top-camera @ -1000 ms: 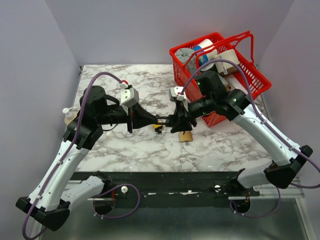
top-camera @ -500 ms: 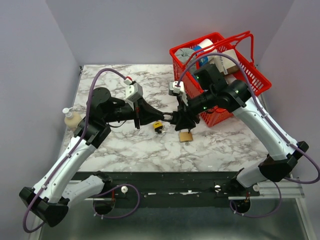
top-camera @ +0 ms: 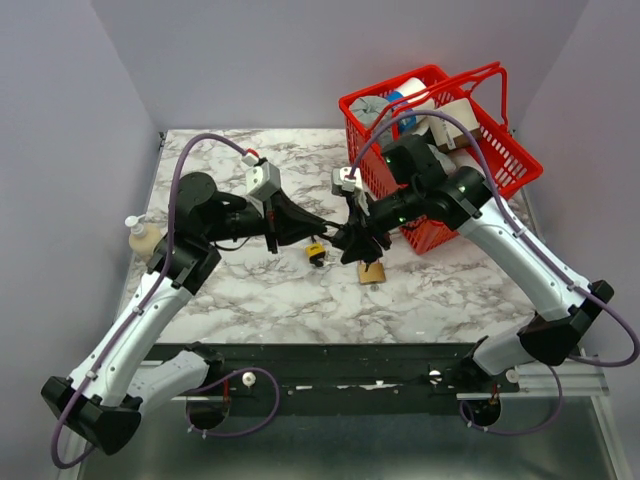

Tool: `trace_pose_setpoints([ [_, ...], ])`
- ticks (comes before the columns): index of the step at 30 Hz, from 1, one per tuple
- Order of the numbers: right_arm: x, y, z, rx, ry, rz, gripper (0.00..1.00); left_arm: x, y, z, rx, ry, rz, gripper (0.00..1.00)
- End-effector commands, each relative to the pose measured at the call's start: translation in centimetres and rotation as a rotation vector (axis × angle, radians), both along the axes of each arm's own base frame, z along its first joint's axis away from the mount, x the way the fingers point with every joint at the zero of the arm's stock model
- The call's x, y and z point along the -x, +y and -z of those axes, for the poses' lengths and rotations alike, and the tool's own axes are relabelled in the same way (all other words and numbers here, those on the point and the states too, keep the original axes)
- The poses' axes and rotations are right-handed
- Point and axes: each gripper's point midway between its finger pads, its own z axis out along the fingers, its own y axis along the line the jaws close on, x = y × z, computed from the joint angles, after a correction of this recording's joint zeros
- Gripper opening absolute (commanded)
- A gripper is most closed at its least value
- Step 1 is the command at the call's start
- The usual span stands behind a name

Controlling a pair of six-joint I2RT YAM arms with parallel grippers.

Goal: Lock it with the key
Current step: Lock the lock.

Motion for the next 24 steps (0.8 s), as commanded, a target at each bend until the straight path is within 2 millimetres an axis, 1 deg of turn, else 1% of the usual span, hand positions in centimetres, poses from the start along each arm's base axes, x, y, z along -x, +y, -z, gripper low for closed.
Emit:
trace_pose_setpoints([
  [1, -1.0, 2.5, -7.1, -0.327, -0.257, -0.095, 0.01, 1.4, 1.2, 2.7, -0.073, 0.152, 0.081, 0.00],
  [2, -1.0, 2.1, -6.9, -0.320, -0.259, -0.089, 0.01, 1.2, 1.4, 2.7, -0.080, 0.152, 0.072, 0.00],
  [3, -1.0, 2.0, -6.6, -0.315, -0.262, -0.092, 0.01, 1.1, 1.6, 1.9, -0.075, 0.126, 0.061, 0.00],
  [5, -1.2, 1.7, -6.0, -0.300, -0.255, -0.083, 0.01, 1.0, 1.7, 1.6, -0.077, 0.115, 0.054, 0.00],
  [11, -1.3, 1.5, -5.7, -0.288, -0.254, -0.084, 0.01, 1.1, 1.9, 0.8, -0.072, 0.088, 0.046, 0.00],
  [16, -1.4, 1.3, -5.0, -0.266, -0.241, -0.080, 0.01, 1.0, 2.0, 0.0, -0.063, 0.068, 0.044, 0.00],
  [20, -1.7, 1.4, -5.1, -0.268, -0.248, -0.079, 0.01, 1.0, 1.9, 0.3, -0.067, 0.084, 0.052, 0.00],
  [22, -1.8, 1.5, -5.5, -0.275, -0.258, -0.075, 0.01, 0.9, 1.9, 0.4, -0.065, 0.087, 0.052, 0.00],
  [24, -2.2, 2.0, -6.0, -0.292, -0.257, -0.069, 0.01, 0.8, 1.4, 1.2, -0.060, 0.122, 0.061, 0.00],
])
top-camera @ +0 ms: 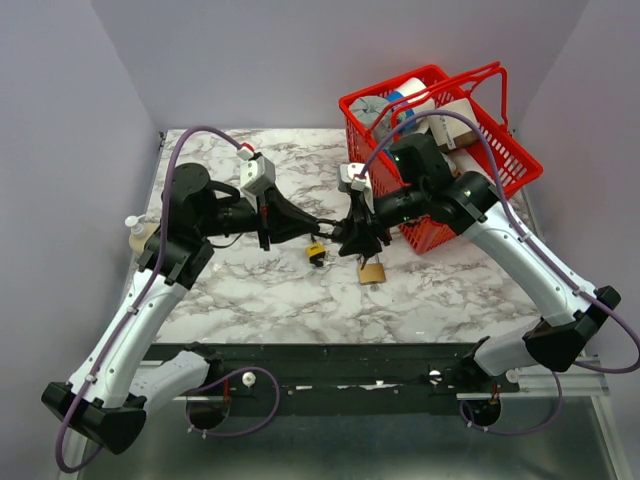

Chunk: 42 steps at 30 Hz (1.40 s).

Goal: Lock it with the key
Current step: Lock the lock.

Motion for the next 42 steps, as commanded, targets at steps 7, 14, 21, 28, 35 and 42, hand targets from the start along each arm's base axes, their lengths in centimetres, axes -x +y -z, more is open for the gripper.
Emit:
trace_pose_setpoints([
  [7, 0.9, 4.5, -9.2, -0.264, -0.137, -0.155, 0.01, 3.3, -5.6, 5.2, -0.005, 0.164, 0.196, 0.00],
  [14, 1.1, 5.0, -12.0, -0.312, -0.185, -0.167, 0.01, 5.3, -6.4, 8.3, -0.069, 0.263, 0.263, 0.00],
  [21, 0.5, 4.7, -12.5, -0.333, -0.222, -0.128, 0.01, 7.0, -6.3, 10.6, -0.105, 0.320, 0.295, 0.00],
  [28, -0.5, 4.0, -13.6, -0.348, -0.259, -0.101, 0.01, 7.8, -6.2, 12.1, -0.131, 0.355, 0.314, 0.00],
  [35, -0.6, 4.3, -13.2, -0.347, -0.246, -0.119, 0.01, 8.1, -6.1, 13.2, -0.135, 0.389, 0.312, 0.00],
  [42, -0.8, 4.8, -13.7, -0.361, -0.248, -0.136, 0.01, 9.0, -6.6, 13.8, -0.135, 0.410, 0.339, 0.00],
])
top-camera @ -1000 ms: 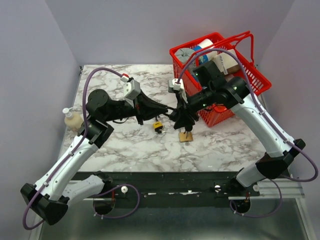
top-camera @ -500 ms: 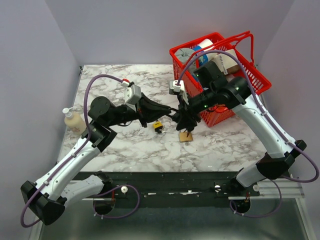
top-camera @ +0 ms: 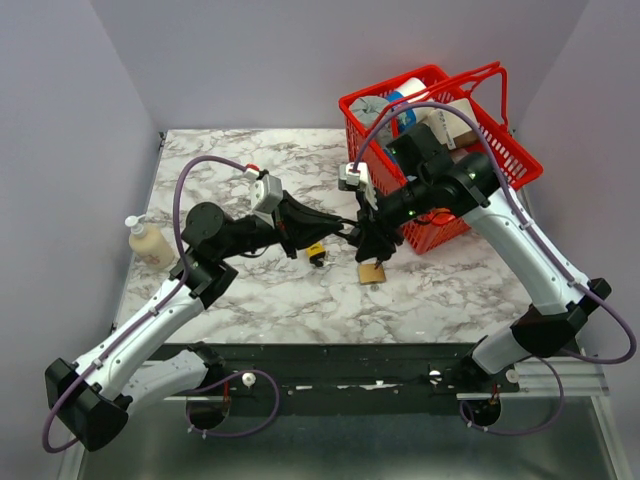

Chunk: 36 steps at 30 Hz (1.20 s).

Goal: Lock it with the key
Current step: Lock the lock.

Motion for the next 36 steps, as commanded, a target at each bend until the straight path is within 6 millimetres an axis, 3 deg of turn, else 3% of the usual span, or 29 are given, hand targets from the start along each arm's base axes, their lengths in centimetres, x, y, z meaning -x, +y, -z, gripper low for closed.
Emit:
trace_pose_setpoints([
  [1, -2.0, 7.4, -13.8, -0.566, -0.390, -0.205, 0.01, 8.9, -2.1, 12.6, -0.337, 0.429, 0.421, 0.00],
  [9, -2.1, 7.5, -13.9, -0.567, -0.402, -0.215, 0.01, 10.2, -2.5, 13.5, -0.356, 0.449, 0.458, 0.00],
  [14, -1.9, 7.2, -13.3, -0.553, -0.401, -0.211, 0.01, 9.7, -2.1, 13.7, -0.360, 0.468, 0.436, 0.00],
  [16, -2.1, 6.9, -11.8, -0.522, -0.384, -0.198, 0.01, 8.6, -1.6, 12.1, -0.338, 0.406, 0.423, 0.00],
  [17, -2.0, 6.2, -11.8, -0.520, -0.391, -0.190, 0.01, 7.6, -0.6, 12.2, -0.359, 0.424, 0.394, 0.00],
  [18, -2.0, 5.9, -11.3, -0.510, -0.388, -0.186, 0.01, 7.4, -0.2, 10.7, -0.355, 0.371, 0.392, 0.00],
  [19, -2.3, 5.6, -10.0, -0.481, -0.371, -0.173, 0.01, 6.9, 0.2, 10.9, -0.382, 0.249, 0.371, 0.00],
  [20, -2.2, 5.1, -9.9, -0.475, -0.383, -0.167, 0.01, 7.3, 1.1, 11.6, -0.434, 0.293, 0.365, 0.00],
  [21, -2.1, 4.8, -9.4, -0.462, -0.383, -0.165, 0.01, 7.0, 1.4, 10.6, -0.427, 0.267, 0.352, 0.00],
  [32, -1.9, 2.6, -6.5, -0.369, -0.390, -0.148, 0.01, 5.4, 3.5, 7.6, -0.403, 0.180, 0.241, 0.00],
  [36, -2.0, 2.7, -6.4, -0.356, -0.388, -0.162, 0.01, 4.4, 3.3, 7.6, -0.411, 0.178, 0.194, 0.21],
])
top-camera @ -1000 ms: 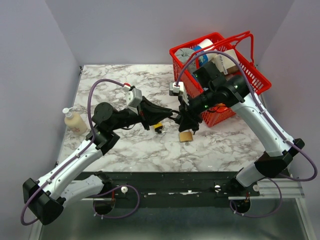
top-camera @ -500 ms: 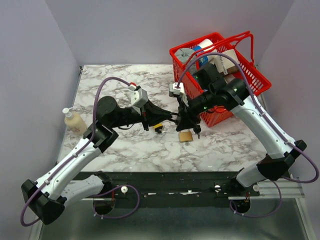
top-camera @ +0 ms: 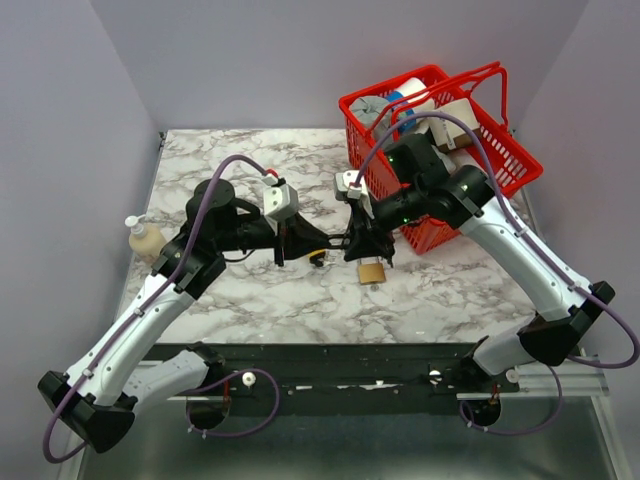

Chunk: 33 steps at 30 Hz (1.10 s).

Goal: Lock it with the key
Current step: Lock the lock.

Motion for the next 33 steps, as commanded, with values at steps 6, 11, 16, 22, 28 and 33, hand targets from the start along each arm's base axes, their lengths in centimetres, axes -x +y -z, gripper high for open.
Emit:
trace_pose_setpoints([
  [6, -0.9, 1.2, -7.3, -0.236, -0.228, -0.065, 0.01, 2.8, 0.4, 3.9, -0.120, 0.199, 0.095, 0.43],
  [11, -1.0, 1.0, -7.0, -0.214, -0.233, -0.061, 0.01, 2.9, 1.0, 2.7, -0.108, 0.145, 0.093, 0.56],
  [16, -0.8, 0.9, -6.2, -0.186, -0.210, -0.069, 0.01, 1.9, 1.9, -0.6, -0.059, 0.035, 0.006, 0.59],
  [22, -0.4, 1.2, -5.7, -0.168, -0.194, -0.092, 0.01, 0.1, 1.4, -3.1, -0.027, 0.050, -0.062, 0.59],
  [28, -0.2, 1.5, -5.1, -0.143, -0.178, -0.098, 0.01, -1.2, 1.0, -3.8, -0.060, 0.038, -0.078, 0.53],
  [33, -0.3, 1.8, -5.3, -0.139, -0.178, -0.099, 0.01, -1.7, 0.8, -2.9, -0.088, 0.035, -0.080, 0.49],
])
